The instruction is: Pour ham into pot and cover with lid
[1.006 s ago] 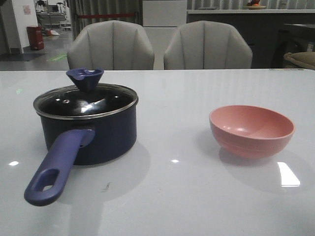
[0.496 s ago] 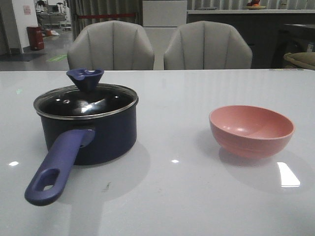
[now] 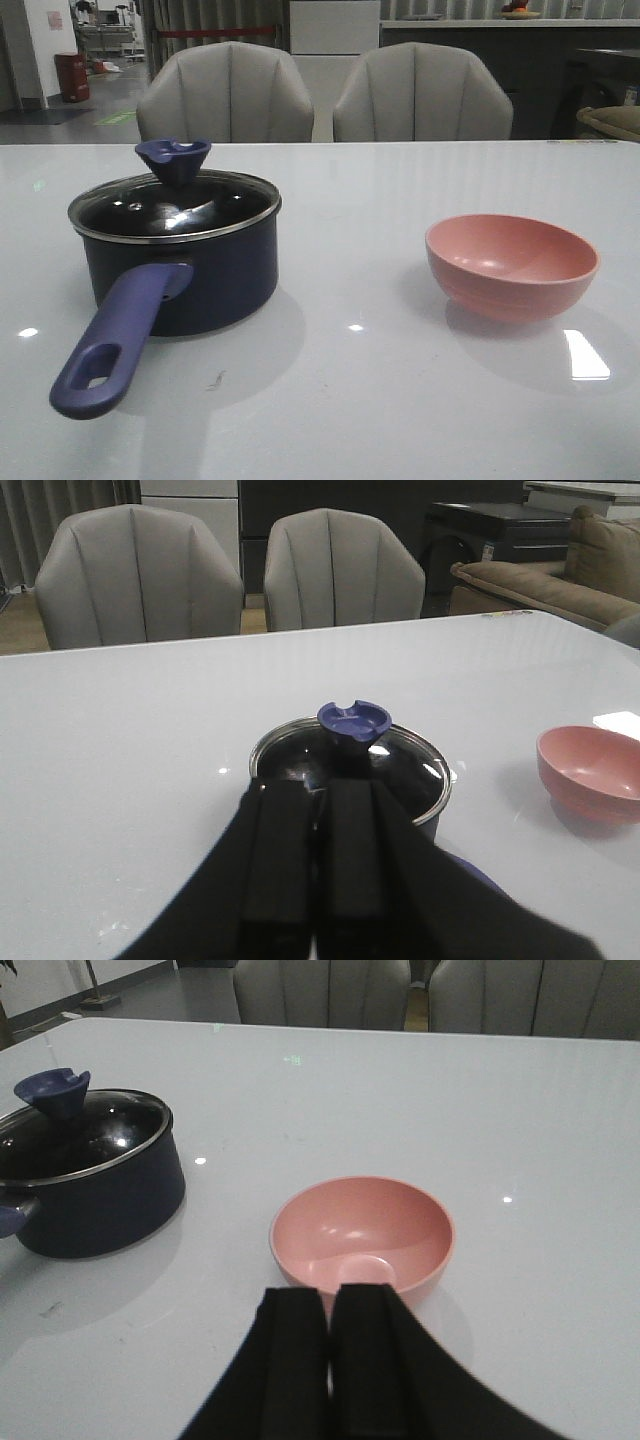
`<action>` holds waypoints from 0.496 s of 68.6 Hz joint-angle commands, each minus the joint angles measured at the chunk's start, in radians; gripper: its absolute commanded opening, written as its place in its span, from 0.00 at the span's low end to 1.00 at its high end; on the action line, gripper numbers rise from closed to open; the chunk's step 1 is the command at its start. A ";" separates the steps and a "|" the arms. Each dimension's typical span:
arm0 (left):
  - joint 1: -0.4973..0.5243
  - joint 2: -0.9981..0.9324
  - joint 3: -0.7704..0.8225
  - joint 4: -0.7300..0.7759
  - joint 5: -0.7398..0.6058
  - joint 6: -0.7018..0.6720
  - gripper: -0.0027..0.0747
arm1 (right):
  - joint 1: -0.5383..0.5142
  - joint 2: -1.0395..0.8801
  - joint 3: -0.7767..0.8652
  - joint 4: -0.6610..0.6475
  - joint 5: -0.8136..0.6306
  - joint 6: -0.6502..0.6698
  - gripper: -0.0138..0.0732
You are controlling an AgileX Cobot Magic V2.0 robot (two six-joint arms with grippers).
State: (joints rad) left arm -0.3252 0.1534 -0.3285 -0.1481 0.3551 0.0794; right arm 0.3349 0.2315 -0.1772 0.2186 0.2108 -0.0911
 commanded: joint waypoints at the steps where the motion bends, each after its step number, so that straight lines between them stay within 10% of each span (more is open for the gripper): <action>1: 0.001 0.009 -0.025 -0.015 -0.080 -0.001 0.18 | 0.000 0.005 -0.027 0.007 -0.079 -0.010 0.35; 21: 0.014 0.007 0.037 0.030 -0.171 -0.001 0.18 | 0.000 0.005 -0.027 0.007 -0.079 -0.010 0.35; 34: 0.206 -0.043 0.181 0.067 -0.292 -0.001 0.18 | 0.000 0.005 -0.027 0.007 -0.079 -0.010 0.35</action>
State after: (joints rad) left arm -0.2097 0.1292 -0.1859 -0.0894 0.1996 0.0794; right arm 0.3349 0.2315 -0.1772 0.2186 0.2108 -0.0911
